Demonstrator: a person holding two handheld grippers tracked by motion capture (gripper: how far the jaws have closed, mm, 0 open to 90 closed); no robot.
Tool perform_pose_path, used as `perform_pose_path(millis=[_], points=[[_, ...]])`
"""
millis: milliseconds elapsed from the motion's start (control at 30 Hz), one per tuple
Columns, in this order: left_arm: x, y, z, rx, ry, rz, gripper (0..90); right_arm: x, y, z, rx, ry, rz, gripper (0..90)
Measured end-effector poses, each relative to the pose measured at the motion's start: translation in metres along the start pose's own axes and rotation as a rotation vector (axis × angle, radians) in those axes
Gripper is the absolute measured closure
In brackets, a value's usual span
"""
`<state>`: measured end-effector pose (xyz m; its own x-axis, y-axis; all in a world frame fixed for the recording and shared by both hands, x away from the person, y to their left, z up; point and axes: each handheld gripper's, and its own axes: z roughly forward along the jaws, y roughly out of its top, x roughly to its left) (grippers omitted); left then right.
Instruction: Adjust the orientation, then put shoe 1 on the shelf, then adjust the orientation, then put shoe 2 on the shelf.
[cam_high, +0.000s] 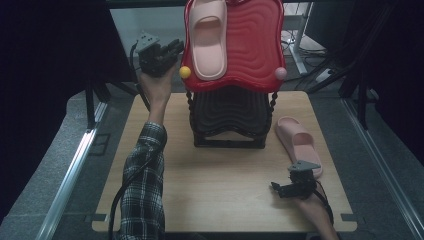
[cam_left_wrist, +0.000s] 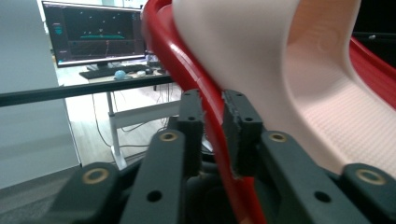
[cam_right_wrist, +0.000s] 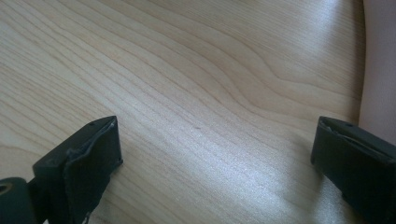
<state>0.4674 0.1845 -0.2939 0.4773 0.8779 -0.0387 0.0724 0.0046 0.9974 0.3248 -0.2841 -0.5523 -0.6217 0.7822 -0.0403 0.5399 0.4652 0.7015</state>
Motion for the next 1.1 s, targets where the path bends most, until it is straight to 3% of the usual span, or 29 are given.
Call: perform_pose_path(millis=[333,500,800,1100], points=[[0.014,-0.035,-0.010,0.070,0.076,-0.008,46.5,0.000,0.000,0.000,-0.002,0.000,-0.004,1.6],[0.021,-0.051,-0.015,0.115,0.083,-0.032,31.3,0.000,0.000,0.000,-0.001,0.000,-0.003,1.6],[0.030,-0.082,-0.028,0.178,0.102,-0.053,19.9,0.000,0.000,0.000,0.000,0.000,-0.003,1.6],[0.026,-0.112,-0.036,0.243,0.091,-0.049,10.7,0.000,0.000,0.000,0.000,0.000,-0.003,1.6]])
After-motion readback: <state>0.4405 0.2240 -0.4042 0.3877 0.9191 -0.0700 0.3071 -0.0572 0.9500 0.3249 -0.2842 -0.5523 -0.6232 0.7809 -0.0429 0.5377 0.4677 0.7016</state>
